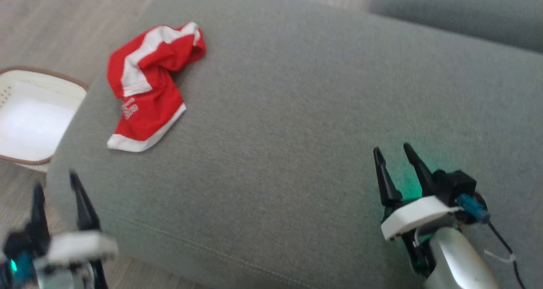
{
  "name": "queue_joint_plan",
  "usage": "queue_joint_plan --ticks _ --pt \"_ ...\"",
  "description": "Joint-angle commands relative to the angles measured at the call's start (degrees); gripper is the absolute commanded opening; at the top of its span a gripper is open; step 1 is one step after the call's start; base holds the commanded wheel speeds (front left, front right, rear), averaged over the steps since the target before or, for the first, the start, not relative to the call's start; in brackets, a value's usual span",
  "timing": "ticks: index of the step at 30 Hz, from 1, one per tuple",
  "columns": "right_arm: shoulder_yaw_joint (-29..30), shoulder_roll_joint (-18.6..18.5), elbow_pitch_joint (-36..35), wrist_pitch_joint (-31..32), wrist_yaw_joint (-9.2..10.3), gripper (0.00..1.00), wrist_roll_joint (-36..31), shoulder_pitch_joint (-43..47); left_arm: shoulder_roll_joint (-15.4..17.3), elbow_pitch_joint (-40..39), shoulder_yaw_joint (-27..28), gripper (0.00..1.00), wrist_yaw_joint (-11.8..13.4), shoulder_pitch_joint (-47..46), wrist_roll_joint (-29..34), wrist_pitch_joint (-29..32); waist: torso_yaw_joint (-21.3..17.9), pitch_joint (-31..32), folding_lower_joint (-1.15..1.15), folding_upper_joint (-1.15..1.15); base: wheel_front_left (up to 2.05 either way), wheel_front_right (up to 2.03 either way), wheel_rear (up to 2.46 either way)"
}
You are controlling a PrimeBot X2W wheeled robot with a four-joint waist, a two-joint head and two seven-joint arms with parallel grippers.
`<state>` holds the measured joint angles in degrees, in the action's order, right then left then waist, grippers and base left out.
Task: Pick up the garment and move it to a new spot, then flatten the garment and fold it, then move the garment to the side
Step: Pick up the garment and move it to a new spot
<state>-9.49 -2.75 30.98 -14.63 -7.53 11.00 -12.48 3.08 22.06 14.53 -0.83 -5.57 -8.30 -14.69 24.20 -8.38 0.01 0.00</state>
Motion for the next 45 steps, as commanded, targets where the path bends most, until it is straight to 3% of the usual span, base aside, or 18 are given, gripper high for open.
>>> queue_joint_plan --ticks 1,8,15,23,30,31,32,33,36,45 --pt "-1.3 -0.1 -2.2 -0.4 0.04 1.0 -0.9 -2.4 2.1 -0.9 2.3 1.0 -0.8 -4.5 0.0 -0.3 -1.9 -3.2 -0.01 0.0 0.0 0.0 0.0" --pt "-0.2 -0.1 -3.8 -0.4 0.04 1.0 -4.6 -4.5 7.3 6.7 1.2 1.0 -5.0 -19.0 0.7 -0.3 -4.5 -9.5 -0.01 0.0 0.0 0.0 0.0" --pt "1.2 -0.1 -6.0 -0.4 0.04 1.0 -6.6 -7.6 12.9 20.6 -3.3 1.0 -6.6 -32.6 -1.2 -0.3 -7.8 -15.6 -0.01 0.0 0.0 0.0 0.0" --pt "2.8 -0.1 -7.1 -0.4 0.04 1.0 -7.8 -8.9 17.2 35.8 -6.6 1.0 -6.5 -40.8 -2.5 0.4 -10.5 -19.5 -0.01 0.0 0.0 0.0 0.0" --pt "4.2 -0.1 -7.9 -0.4 0.04 1.0 -8.5 -9.0 18.9 42.7 -6.7 1.0 -2.2 -44.1 -1.7 -0.1 -11.1 -20.9 -0.01 0.0 0.0 0.0 0.0" --pt "4.3 -0.1 -7.9 -0.4 0.04 1.0 -8.5 -9.0 18.8 43.0 -6.8 0.92 -2.1 -44.3 -1.6 -0.1 -11.0 -21.0 -0.01 0.0 0.0 0.0 0.0" --pt "4.4 -0.1 -7.9 -0.4 0.04 1.0 -8.4 -9.1 18.8 43.2 -7.0 0.15 -2.0 -44.5 -1.5 -0.2 -10.9 -21.0 -0.01 0.0 0.0 0.0 0.0" --pt "4.3 -0.1 -7.8 -0.4 0.04 1.0 -8.3 -9.1 18.7 43.4 -7.1 0.0 -1.9 -44.7 -1.4 -0.2 -10.9 -21.0 -0.01 0.0 0.0 0.0 0.0" --pt "4.0 -0.1 -7.4 -0.4 0.04 1.0 -7.9 -9.2 18.9 41.3 -7.6 0.0 -1.5 -44.9 -0.9 -0.3 -10.6 -20.2 -0.01 0.0 0.0 0.0 0.0" --pt "2.0 -0.1 -6.3 -0.4 0.04 1.0 -2.3 -8.5 18.3 21.0 -11.8 0.0 -4.5 -46.6 2.6 -0.3 -13.3 -12.3 -0.01 0.0 0.0 0.0 0.0"
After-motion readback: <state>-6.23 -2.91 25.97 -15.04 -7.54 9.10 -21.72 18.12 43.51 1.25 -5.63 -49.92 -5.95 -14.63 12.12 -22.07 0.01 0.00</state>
